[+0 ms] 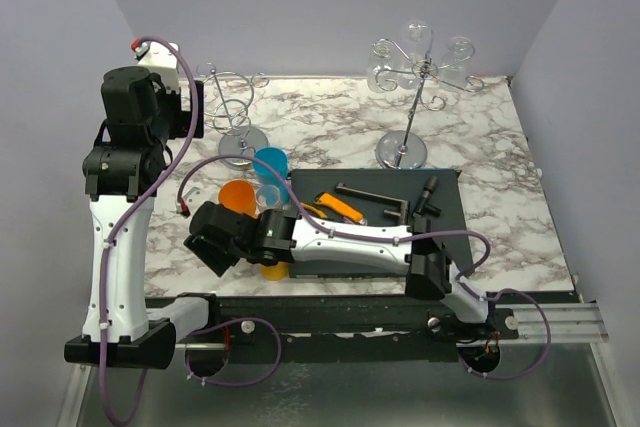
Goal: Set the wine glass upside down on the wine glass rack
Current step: Pick up the wine glass at the center of the board.
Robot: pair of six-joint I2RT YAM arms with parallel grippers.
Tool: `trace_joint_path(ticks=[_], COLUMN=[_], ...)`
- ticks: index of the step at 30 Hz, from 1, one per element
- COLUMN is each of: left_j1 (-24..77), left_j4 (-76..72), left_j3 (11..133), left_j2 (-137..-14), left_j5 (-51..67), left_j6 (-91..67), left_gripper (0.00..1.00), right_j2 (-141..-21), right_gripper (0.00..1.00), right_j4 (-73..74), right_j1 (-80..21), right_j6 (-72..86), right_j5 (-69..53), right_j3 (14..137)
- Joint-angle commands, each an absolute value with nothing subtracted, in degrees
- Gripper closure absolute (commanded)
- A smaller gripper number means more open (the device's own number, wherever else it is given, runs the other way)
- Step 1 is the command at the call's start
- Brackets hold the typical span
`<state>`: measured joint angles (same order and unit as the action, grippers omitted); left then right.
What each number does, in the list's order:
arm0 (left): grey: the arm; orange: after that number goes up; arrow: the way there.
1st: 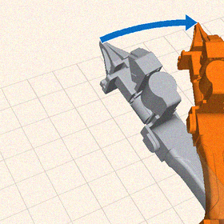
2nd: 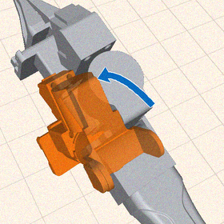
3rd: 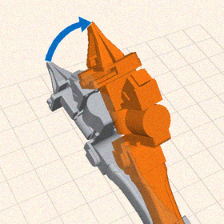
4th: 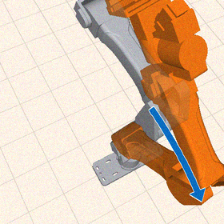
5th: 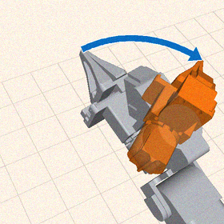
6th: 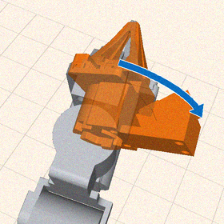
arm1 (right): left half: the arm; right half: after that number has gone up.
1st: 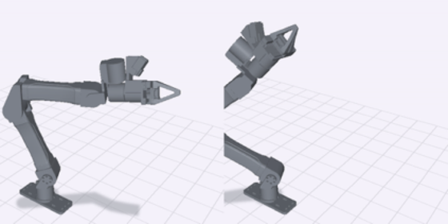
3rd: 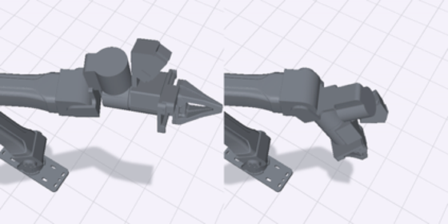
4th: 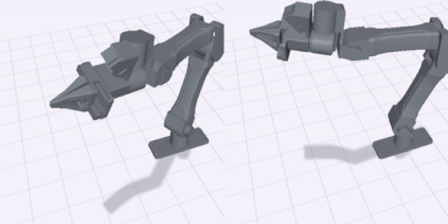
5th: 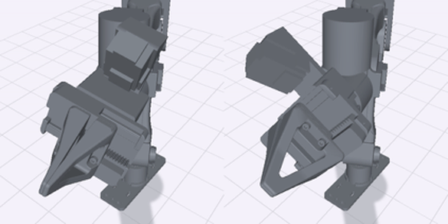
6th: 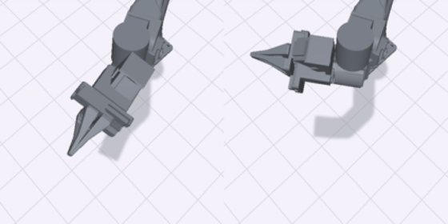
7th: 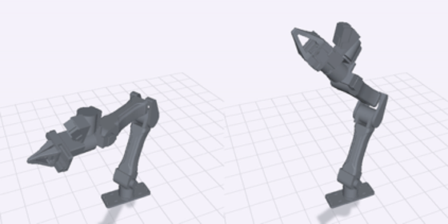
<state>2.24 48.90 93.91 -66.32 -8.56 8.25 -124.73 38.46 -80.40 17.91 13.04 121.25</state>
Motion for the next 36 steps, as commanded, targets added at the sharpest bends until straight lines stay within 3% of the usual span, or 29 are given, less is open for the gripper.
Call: trace_joint_path(ticks=[1,17,28,36], left_j1=[1.7,1.7,1.7,1.7], left_j4=[48.2,48.8,48.9,50.6], left_j3=[92.5,94.7,97.2,104.5], left_j2=[-64.5,-64.4,-65.3,-67.4], left_j5=[-9.5,-7.2,-4.2,-2.4], left_j6=[9.4,9.0,7.2,5.2], left_gripper=[0.01,0.01,0.01,0.01], right_j2=[-129.7,-136.3,-132.4,-121.1], right_gripper=[0.40,0.55,1.00,1.00], right_j4=[37.2,38.4,39.6,33.1], right_j1=[-80.8,-80.6,-80.6,-80.6], right_j6=[16.9,16.8,16.4,17.5], right_j5=[11.1,11.2,16.7,18.4], right_j3=[125.7,128.3,128.8,124.8])
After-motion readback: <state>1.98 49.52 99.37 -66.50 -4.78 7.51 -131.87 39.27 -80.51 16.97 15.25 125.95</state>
